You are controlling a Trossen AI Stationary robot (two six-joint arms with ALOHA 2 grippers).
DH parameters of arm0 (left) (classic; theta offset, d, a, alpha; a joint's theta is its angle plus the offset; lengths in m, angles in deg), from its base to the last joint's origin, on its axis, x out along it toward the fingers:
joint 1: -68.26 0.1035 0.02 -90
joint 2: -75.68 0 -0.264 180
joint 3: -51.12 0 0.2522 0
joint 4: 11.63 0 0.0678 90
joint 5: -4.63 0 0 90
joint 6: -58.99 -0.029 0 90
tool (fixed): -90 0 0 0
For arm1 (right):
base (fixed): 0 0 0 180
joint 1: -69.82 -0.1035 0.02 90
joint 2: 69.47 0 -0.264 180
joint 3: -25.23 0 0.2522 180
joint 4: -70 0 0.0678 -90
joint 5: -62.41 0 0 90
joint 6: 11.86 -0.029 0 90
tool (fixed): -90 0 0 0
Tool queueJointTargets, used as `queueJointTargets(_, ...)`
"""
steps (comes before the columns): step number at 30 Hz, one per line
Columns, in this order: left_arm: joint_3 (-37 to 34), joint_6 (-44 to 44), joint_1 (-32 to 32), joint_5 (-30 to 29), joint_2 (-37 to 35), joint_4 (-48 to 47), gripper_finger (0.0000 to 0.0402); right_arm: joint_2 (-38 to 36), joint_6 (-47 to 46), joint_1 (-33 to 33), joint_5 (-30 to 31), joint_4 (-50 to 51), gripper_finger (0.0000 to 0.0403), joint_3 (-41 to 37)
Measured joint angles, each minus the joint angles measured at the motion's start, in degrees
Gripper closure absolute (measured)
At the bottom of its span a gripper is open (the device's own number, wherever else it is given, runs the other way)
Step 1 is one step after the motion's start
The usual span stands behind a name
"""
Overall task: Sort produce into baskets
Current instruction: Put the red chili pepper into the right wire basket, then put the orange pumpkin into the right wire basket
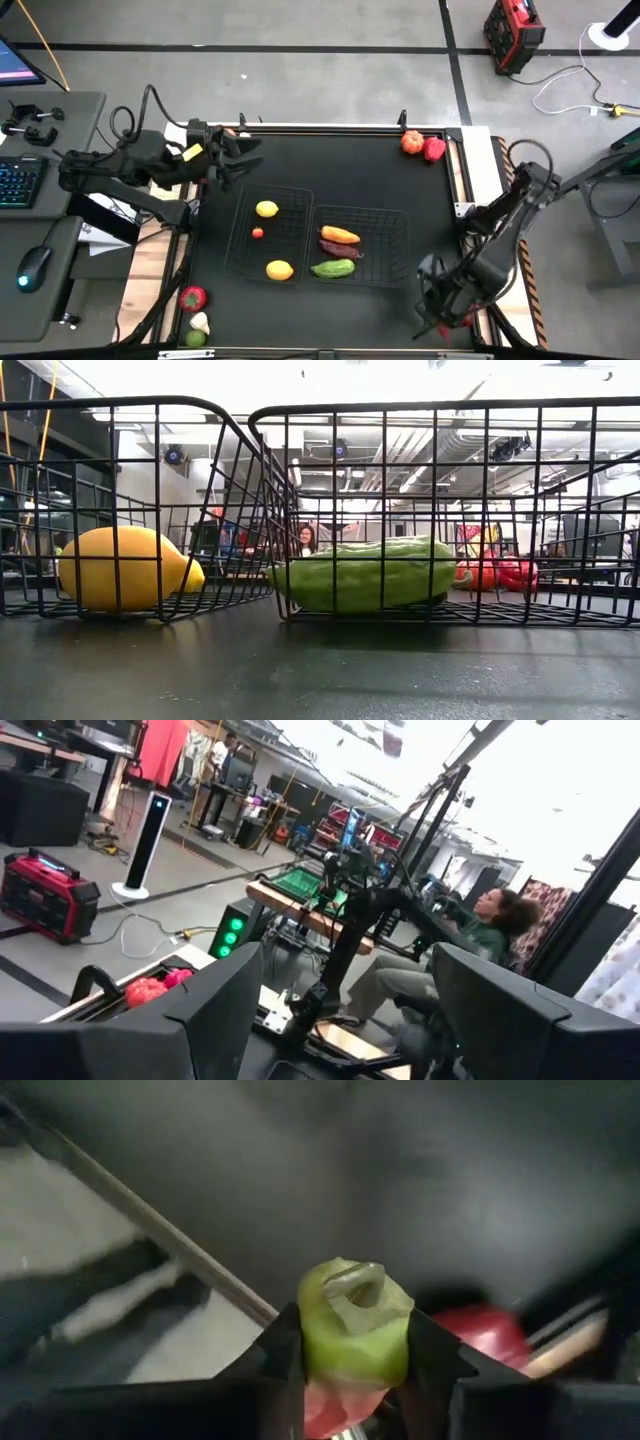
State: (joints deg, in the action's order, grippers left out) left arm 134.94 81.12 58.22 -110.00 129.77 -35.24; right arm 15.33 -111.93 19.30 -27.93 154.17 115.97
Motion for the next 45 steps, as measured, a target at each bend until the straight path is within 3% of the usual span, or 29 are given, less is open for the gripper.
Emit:
queueJointTargets(5,0.00,-0.37,0.00,0.16,0.19,-0.47,0.0122,0.00,0.05,2.62,16.34,12.34,0.0294,10.98)
queueJointTargets(8,0.00,-0.85,0.00,0.30,0.41,-0.94,0.0122,0.00,4.76,5.72,27.63,9.93,0.0290,13.47)
queueJointTargets(11,0.00,-0.33,0.00,1.77,0.44,-1.42,0.0122,0.09,13.20,9.36,32.82,4.03,0.0288,13.37)
queueJointTargets(18,0.00,1.66,-0.20,4.74,0.68,-3.01,0.0122,1.07,23.27,17.92,28.77,-0.31,0.0271,9.96)
queueJointTargets(26,0.00,1.73,-0.09,4.88,0.68,-2.88,0.0122,1.07,32.71,23.95,26.60,0.04,0.0156,10.21)
queueJointTargets(30,0.00,1.73,-0.09,4.88,0.66,-3.16,0.0122,1.07,35.73,27.53,25.17,-0.01,0.0117,11.93)
queueJointTargets(35,0.00,1.75,-0.09,4.87,0.66,-5.06,0.0122,1.07,37.31,32.71,21.26,0.34,0.0106,12.53)
queueJointTargets(41,0.00,-0.23,0.05,6.88,2.47,-5.42,0.0122,1.07,35.67,41.42,22.17,4.81,0.0105,12.53)
queueJointTargets(45,0.00,0.72,2.36,7.48,4.34,-5.35,0.0122,1.05,40.40,49.73,21.55,5.50,0.0105,12.53)
